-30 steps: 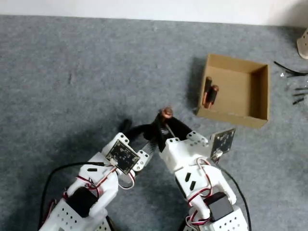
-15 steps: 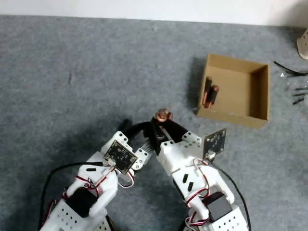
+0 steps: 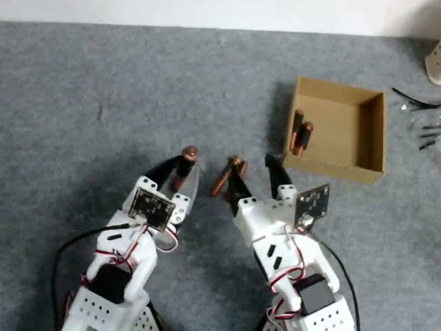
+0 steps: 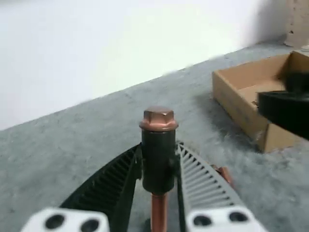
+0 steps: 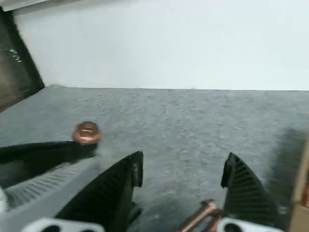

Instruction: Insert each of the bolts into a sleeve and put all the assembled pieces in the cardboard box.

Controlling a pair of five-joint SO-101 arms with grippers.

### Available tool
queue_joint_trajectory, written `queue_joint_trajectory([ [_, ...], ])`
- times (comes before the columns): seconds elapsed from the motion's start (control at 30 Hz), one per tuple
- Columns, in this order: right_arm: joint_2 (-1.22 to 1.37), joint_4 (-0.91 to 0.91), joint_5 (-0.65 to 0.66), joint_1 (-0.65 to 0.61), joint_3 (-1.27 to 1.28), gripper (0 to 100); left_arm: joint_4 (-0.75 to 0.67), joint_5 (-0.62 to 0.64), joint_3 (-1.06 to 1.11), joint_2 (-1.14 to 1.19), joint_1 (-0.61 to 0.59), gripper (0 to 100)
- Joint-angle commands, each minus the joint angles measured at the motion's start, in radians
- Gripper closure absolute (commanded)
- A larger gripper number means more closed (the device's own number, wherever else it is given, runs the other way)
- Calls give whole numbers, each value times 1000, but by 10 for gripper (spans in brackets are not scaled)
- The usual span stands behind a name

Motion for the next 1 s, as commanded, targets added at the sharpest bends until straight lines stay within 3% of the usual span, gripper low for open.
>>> queue_joint_trajectory([
  [0.0,-7,-2,14,111,-1,757,-34,5,10,-16,-73,995],
  [0.13,-7,-1,12,236,87,757,-18,5,-10,-10,-102,995],
  [0.27,-7,28,12,331,133,757,135,-92,-166,-7,19,995],
  [0.4,-8,163,11,364,130,757,112,-147,-297,93,119,995],
  [0.5,-8,203,11,372,130,757,40,-169,-455,383,122,995],
  [0.67,-8,205,11,467,130,757,-28,-166,-888,1076,177,994],
  [0.97,-8,206,11,657,137,757,61,-164,-1797,2069,323,993],
])
